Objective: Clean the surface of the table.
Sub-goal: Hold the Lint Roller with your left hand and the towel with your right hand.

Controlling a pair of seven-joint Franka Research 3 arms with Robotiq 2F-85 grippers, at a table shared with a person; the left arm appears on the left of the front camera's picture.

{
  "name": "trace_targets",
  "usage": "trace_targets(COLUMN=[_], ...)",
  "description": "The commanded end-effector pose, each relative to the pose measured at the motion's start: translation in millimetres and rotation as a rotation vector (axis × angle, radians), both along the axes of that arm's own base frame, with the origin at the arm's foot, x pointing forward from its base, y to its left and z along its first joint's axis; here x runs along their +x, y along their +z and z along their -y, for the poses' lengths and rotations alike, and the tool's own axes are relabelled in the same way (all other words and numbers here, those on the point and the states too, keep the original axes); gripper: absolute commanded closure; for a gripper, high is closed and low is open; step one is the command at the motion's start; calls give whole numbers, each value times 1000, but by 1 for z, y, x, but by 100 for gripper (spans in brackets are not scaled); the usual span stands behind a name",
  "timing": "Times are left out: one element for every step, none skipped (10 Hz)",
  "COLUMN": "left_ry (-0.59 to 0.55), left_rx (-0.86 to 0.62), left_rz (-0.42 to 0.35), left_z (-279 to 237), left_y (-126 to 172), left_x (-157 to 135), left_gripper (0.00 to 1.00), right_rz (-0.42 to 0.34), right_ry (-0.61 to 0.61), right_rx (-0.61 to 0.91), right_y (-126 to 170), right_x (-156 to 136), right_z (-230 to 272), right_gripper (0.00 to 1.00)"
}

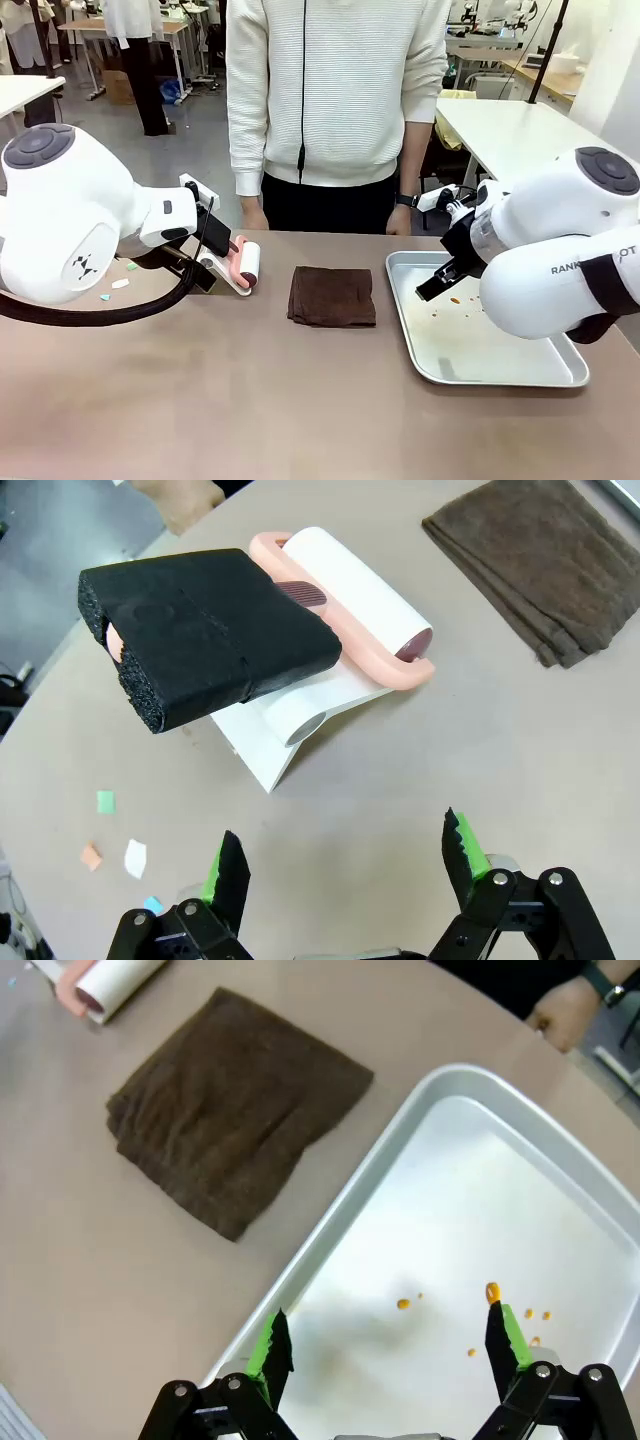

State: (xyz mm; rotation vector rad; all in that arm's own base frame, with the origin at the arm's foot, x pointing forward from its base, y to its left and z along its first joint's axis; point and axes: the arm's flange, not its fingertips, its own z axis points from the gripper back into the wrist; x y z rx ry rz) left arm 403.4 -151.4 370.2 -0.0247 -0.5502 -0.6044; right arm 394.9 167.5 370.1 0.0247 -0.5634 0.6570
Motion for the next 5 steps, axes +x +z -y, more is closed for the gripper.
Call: trace_targets(left_ry=[-1, -1, -1, -1, -1], left_rx=[0, 0, 0, 0, 0], left_rz=[0, 0, 0, 0, 0], left_z=[0, 0, 0, 0, 0], left_y=[0, 0, 0, 0, 0], left_x=[0, 0, 0, 0, 0], left_gripper=[0, 0, 0, 0, 0], right_rz=[1, 1, 1, 1, 1], right_ry=[-1, -1, -1, -1, -1], right_rx=[1, 1, 1, 1, 1], right_y=[1, 1, 1, 1, 1], right_x=[0, 0, 0, 0, 0], right_z=[0, 0, 0, 0, 0], right_gripper=[0, 0, 0, 0, 0])
